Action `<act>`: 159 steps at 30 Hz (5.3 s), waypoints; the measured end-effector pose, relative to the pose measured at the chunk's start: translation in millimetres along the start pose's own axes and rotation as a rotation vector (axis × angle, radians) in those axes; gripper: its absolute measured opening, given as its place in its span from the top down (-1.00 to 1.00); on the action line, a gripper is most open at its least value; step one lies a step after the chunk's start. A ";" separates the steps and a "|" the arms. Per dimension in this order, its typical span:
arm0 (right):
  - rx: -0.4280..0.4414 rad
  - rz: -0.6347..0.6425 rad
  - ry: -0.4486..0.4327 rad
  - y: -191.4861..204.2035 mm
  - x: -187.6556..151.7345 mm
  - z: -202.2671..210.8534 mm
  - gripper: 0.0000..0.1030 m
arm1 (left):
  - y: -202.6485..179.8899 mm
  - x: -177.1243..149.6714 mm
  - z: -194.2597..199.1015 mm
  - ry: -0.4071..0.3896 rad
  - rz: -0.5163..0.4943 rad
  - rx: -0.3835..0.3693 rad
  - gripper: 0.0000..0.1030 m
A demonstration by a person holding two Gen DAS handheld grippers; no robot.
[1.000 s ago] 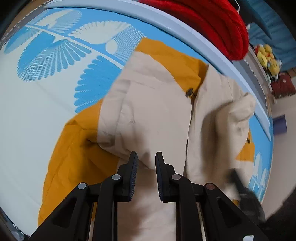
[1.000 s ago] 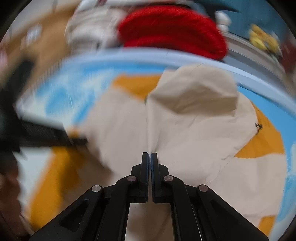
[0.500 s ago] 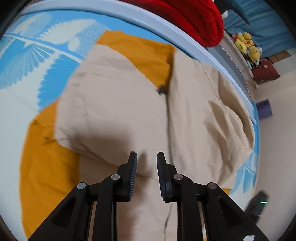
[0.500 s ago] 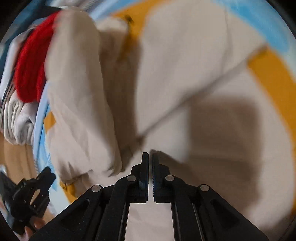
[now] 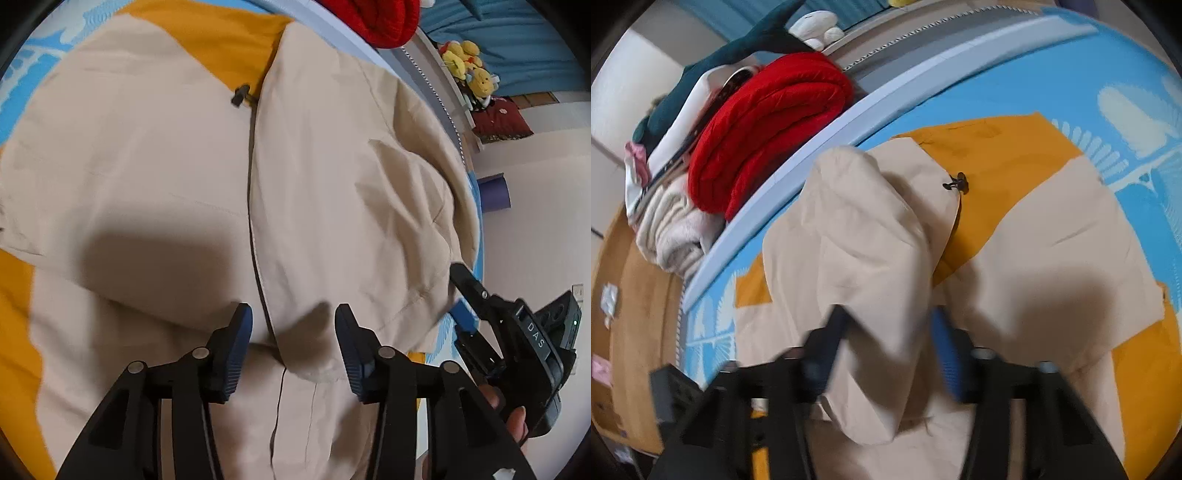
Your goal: Fold large clothes
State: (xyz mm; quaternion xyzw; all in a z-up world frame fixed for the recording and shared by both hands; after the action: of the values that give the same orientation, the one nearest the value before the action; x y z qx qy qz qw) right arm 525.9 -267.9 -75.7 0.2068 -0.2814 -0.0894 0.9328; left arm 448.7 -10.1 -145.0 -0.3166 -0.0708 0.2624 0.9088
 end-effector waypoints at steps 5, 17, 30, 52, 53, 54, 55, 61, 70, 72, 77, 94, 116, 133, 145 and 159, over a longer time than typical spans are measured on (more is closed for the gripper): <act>0.014 -0.100 -0.006 -26.5 1.3 -2.0 0.83 | -1.7 -2.6 -15.2 0.024 0.015 -0.025 0.24; 0.060 -0.202 0.023 -37.8 -6.9 -10.6 0.97 | -10.9 14.5 34.1 -0.128 -0.120 0.155 0.92; -0.108 -0.193 0.131 -53.9 -17.5 -29.3 0.50 | -35.4 -10.5 40.2 -0.204 -0.284 0.232 0.30; -0.139 -0.211 0.055 -71.4 16.4 -13.0 0.20 | -36.6 -4.5 16.9 -0.076 -0.286 0.233 0.43; -0.159 -0.173 0.024 -63.4 20.6 -4.7 0.19 | -31.4 -0.5 13.8 -0.072 -0.276 0.247 0.44; -0.171 -0.148 0.003 -58.2 22.9 0.9 0.19 | -22.2 1.0 11.3 -0.058 -0.269 0.264 0.44; -0.183 -0.111 -0.026 -50.0 25.1 7.7 0.19 | -13.0 0.3 5.3 -0.036 -0.258 0.291 0.45; -0.249 -0.077 -0.032 -46.5 21.4 11.9 0.19 | -12.7 -3.3 2.3 -0.045 -0.260 0.351 0.48; 0.010 -0.230 0.061 -56.6 15.3 -8.0 0.18 | -37.5 -26.4 -18.7 0.015 -0.405 0.273 0.47; -0.022 -0.238 0.124 -61.2 5.4 -18.6 0.18 | -21.9 -26.6 -35.8 0.057 -0.373 0.348 0.47; -0.035 -0.138 0.014 -36.4 16.9 2.2 0.18 | -21.8 -19.7 -31.2 0.055 -0.359 0.326 0.50; -0.063 0.136 0.081 22.4 0.1 -1.1 0.17 | -27.8 -7.3 45.1 -0.097 -0.388 0.248 0.50; -0.128 0.355 -0.503 80.4 -73.1 329.5 0.67 | 7.1 -144.8 212.1 -0.384 -0.657 0.270 0.70; -0.338 0.096 -0.159 -164.4 -253.1 325.8 0.46 | 233.7 -183.4 252.7 -0.248 -0.052 0.294 0.88; -0.418 0.073 0.273 -205.7 -297.5 239.9 0.26 | 297.5 -174.2 207.5 -0.142 0.095 0.354 0.45; -0.434 0.034 0.280 -220.6 -309.0 255.5 0.97 | 316.9 -214.2 213.8 -0.048 0.142 0.334 0.90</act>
State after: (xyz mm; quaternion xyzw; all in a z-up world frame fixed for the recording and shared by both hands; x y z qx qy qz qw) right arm 116.1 -464.3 -129.5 0.0077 -0.1273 -0.1025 0.9865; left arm 66.2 203.0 -162.4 -0.1591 -0.0255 0.3414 0.9260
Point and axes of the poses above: each gripper's, at about its wrist camera, not at the fingertips, and z roughly against the way its jaws point, y to its left, x to its top, the point moved 4 cm from there along -z, roughly the way its jaws point, and after that the axes turned 8 degrees about z, right-handed, at the moved point
